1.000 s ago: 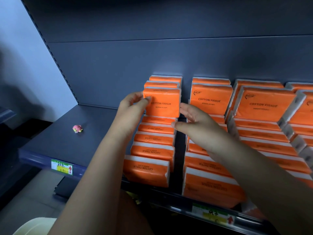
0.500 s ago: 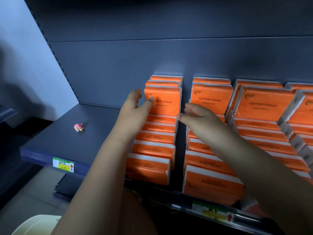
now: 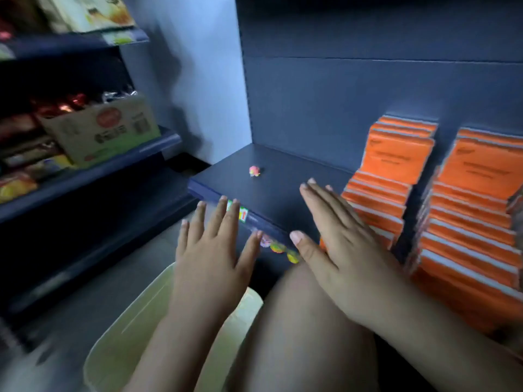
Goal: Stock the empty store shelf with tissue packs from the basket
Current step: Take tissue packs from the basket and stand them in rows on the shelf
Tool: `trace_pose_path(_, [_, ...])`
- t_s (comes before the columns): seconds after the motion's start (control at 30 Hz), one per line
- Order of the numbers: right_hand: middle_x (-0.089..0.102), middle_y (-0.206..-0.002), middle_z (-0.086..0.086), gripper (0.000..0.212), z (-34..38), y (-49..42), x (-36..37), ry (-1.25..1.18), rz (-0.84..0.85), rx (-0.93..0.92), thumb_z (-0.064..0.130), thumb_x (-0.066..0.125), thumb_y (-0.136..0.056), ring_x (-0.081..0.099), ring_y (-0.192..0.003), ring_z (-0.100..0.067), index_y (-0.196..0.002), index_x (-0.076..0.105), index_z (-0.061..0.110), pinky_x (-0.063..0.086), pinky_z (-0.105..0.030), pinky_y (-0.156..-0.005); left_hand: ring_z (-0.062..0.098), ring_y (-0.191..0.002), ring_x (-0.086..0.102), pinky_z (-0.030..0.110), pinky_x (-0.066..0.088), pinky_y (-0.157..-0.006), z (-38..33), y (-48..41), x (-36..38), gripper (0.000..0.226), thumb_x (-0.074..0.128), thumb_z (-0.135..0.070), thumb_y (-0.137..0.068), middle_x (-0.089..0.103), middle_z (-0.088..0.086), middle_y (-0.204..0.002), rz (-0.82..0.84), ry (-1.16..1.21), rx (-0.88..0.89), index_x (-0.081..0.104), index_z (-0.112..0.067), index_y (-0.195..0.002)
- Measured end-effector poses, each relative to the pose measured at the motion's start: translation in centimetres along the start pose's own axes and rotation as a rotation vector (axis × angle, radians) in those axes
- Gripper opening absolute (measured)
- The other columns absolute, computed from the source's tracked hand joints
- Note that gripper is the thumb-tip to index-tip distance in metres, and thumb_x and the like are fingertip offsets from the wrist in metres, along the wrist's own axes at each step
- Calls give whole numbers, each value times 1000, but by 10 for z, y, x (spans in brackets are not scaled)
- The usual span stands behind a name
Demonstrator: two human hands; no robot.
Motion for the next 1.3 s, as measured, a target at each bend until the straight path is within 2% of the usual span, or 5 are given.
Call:
trace_pose_path(0.43, [6, -174, 2, 72, 120, -4, 155, -28, 512, -85, 58, 31, -106, 2, -160, -18, -165, 11, 21, 7, -38, -127, 24, -159, 14, 43, 14, -128, 168, 120, 26, 76, 18, -71, -101, 26, -5, -170, 318, -131, -367, 28, -26, -162])
trace_pose_path(0.77, [54, -146, -9, 54, 92, -47, 286, 34, 737, 217, 52, 45, -101, 49, -135, -35, -143, 51, 17, 43, -49, -109, 42, -130, 46, 47, 40, -107, 240, 141, 145, 50, 48, -49, -100, 54, 16, -140, 550, 129, -782, 51, -12, -134])
trace_pose_path(1.0, [64, -123, -1, 29, 96, -57, 378, 30, 659, -13, 19, 51, -99, 57, -116, -29, -123, 67, 23, 51, -36, -84, 40, -133, 48, 49, 44, -104, 299, 142, 197, 57, 48, -43, -102, 50, 17, -144, 671, 47, -1027, 42, -5, -145])
trace_pose_path(1.17, [51, -138, 1, 47, 79, -48, 458, 125, 882, -104, 9, 56, -93, 54, -125, -32, -135, 54, 29, 50, -48, -98, 37, -126, 60, 41, 48, -103, 325, 149, 235, 49, 59, -22, -96, 58, 20, -138, 789, 52, -1071, 49, -5, -141])
trace_pose_path(1.3, [45, -148, -11, 71, 66, -38, 508, 282, 984, -336, 4, 64, -86, 45, -136, -37, -148, 38, 24, 42, -52, -110, 42, -142, 41, 49, 35, -118, 333, 156, 266, 66, 59, -25, -97, 36, 24, -154, 886, 0, -1121, 31, -7, -154])
Point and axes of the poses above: each hand's wrist, its own y-axis away from the middle knuckle, its own x-axis out of the palm, z = x × y, the point moved 4 cm from there along -y, towards the middle knuckle
